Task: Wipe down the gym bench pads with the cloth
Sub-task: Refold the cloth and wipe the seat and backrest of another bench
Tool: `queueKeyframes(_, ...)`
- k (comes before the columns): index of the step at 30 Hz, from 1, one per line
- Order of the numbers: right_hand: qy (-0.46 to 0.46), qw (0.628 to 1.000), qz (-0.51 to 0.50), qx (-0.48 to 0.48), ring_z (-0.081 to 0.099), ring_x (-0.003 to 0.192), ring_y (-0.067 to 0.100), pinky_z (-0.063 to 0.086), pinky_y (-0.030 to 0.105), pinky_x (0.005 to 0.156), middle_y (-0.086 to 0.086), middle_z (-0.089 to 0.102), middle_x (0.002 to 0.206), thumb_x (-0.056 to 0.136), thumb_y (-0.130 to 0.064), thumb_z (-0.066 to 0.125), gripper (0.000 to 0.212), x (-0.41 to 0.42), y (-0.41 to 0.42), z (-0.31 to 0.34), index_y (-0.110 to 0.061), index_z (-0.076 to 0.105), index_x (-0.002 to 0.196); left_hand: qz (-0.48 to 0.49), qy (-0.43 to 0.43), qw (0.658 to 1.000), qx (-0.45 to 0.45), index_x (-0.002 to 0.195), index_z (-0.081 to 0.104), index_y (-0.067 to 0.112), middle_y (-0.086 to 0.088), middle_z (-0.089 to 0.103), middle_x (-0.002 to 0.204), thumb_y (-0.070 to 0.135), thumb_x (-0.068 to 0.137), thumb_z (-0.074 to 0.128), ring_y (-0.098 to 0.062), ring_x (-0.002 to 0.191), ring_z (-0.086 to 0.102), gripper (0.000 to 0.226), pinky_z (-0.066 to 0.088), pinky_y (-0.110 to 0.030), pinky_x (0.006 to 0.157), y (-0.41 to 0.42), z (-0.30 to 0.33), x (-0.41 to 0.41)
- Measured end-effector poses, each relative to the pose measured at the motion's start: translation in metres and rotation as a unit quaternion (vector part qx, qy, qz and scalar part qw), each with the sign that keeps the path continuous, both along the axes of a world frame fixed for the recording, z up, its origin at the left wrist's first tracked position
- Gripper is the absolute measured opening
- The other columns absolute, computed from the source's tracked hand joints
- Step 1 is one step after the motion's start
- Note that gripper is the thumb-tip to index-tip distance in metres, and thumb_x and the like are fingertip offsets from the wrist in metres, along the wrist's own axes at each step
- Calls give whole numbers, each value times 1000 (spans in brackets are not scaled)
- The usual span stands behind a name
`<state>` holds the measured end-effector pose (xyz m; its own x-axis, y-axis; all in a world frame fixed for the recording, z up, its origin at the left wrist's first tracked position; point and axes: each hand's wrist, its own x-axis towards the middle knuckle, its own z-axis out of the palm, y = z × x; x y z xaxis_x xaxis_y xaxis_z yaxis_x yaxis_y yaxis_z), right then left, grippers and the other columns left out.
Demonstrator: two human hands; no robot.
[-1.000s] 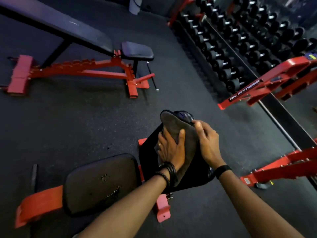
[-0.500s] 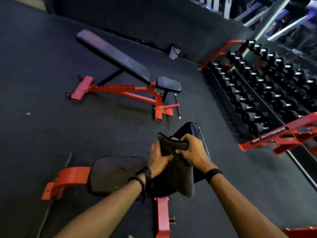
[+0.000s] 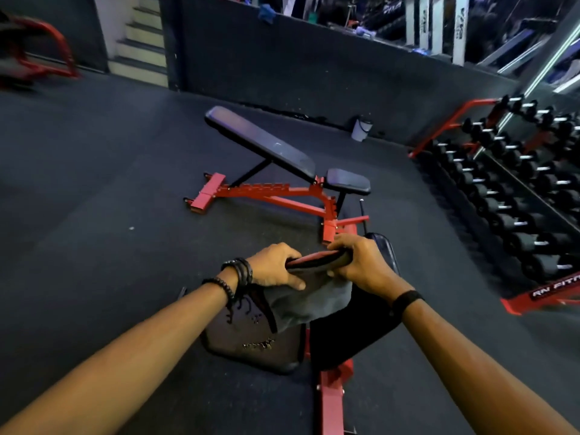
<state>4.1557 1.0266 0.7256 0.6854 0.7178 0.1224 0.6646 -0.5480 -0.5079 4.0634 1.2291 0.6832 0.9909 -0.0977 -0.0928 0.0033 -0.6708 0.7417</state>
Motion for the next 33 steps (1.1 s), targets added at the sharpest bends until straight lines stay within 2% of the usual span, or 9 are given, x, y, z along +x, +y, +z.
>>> queueKeyframes(4, 40, 998, -13, -42, 59, 74, 6, 45, 12, 64, -6, 65, 80, 68, -5, 86, 29, 0, -9, -3, -20, 65, 81, 19, -6, 999, 31, 73, 55, 27, 8, 59, 77, 31, 72, 85, -16, 78, 59, 30, 42, -30, 65, -13, 4, -5)
queueKeyframes(12, 86, 996, -35, -11, 64, 90, 13, 55, 29, 80, -3, 65, 96, 71, -13, 86, 39, 7, -22, -16, -27, 59, 95, 61, -11, 984, 167, 116, 55, 18, -1, 58, 114, 43, 71, 83, -23, 107, 52, 59, 34, -33, 71, -18, 20, -4)
queueKeyframes(16, 81, 994, -73, -26, 64, 96, 13, 56, 31, 85, -1, 67, 101, 75, -19, 84, 41, 5, -38, -15, -19, 65, 111, 65, 4, 992, 103, 100, 66, 25, 1, 65, 107, 31, 75, 82, -21, 104, 60, 31, 46, -36, 78, -9, 17, 6)
queueKeyframes(19, 112, 989, -94, -26, 66, 89, 14, 58, 25, 72, 0, 67, 96, 77, -17, 83, 35, -1, -55, -9, -15, 66, 108, 65, 25, 997, 26, 89, 67, 31, 3, 69, 98, 25, 77, 81, -21, 99, 64, 20, 53, -42, 86, -16, 10, 15)
queueKeyframes(23, 174, 975, -141, -16, 68, 85, 17, 56, 22, 54, 4, 65, 98, 77, -14, 83, 35, -5, -77, 0, -14, 63, 106, 76, 10, 996, 55, 102, 69, 30, 4, 70, 106, 29, 78, 76, -18, 100, 63, 24, 50, -38, 90, -44, 1, 30)
queueKeyframes(27, 183, 965, -188, 27, 64, 89, 14, 52, 17, 54, 1, 61, 103, 77, -17, 83, 43, 16, -92, 17, -19, 59, 113, 121, -29, 992, 26, 111, 66, 31, 2, 69, 112, 31, 78, 71, -22, 109, 61, 34, 44, -41, 100, -72, 2, 57)
queueKeyframes(29, 149, 961, -224, 68, 63, 89, 13, 52, 18, 59, 2, 62, 101, 80, -22, 81, 50, 36, -94, 23, -22, 54, 121, 202, -71, 976, 50, 137, 48, 25, -6, 57, 134, 34, 80, 67, -28, 129, 47, 60, 30, -46, 113, -96, -3, 76)
queueKeyframes(31, 156, 947, -253, 120, 68, 89, 17, 58, 26, 69, 6, 68, 98, 86, -22, 76, 54, 56, -95, 17, -18, 49, 133, 257, -116, 958, 54, 155, 15, 22, -13, 22, 159, 48, 83, 57, -35, 146, 18, 87, 8, -54, 118, -125, -19, 87)
queueKeyframes(33, 195, 928, -271, 168, 71, 87, 21, 61, 34, 75, 8, 71, 95, 92, -14, 68, 51, 67, -97, 0, -10, 46, 138, 189, -132, 973, 27, 154, -6, 35, -8, -10, 163, 63, 84, 32, -35, 150, -1, 85, 3, -58, 119, -161, -49, 91)
